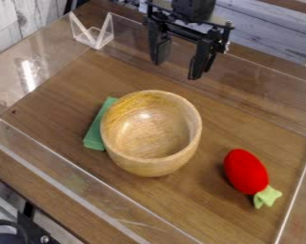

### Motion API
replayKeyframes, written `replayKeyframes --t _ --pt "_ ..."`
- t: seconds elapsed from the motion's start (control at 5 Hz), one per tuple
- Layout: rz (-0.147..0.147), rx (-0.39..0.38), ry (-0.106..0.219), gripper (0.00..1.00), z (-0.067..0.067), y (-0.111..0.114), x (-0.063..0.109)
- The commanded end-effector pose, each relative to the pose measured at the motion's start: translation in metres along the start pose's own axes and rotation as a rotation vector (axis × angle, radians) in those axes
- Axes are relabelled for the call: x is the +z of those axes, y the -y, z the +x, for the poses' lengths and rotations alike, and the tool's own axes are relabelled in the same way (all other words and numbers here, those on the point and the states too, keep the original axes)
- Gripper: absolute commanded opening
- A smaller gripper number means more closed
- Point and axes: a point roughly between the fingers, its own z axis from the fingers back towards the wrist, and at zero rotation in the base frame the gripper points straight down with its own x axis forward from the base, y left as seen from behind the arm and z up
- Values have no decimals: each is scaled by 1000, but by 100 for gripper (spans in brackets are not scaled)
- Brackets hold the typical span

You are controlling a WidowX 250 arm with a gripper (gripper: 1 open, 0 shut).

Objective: Move the red object to the left side of the table

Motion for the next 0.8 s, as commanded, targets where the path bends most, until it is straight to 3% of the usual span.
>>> replayKeyframes --t 0.0,0.2,0.4,0.6 --pt "-1 -18 -15 100 -11 15 -5" --pt "-3 -35 -16 100 -22 44 -8" --pt "8 -45 -7 100 -19 73 -14" --pt "22 -54 7 0 -18 102 -17"
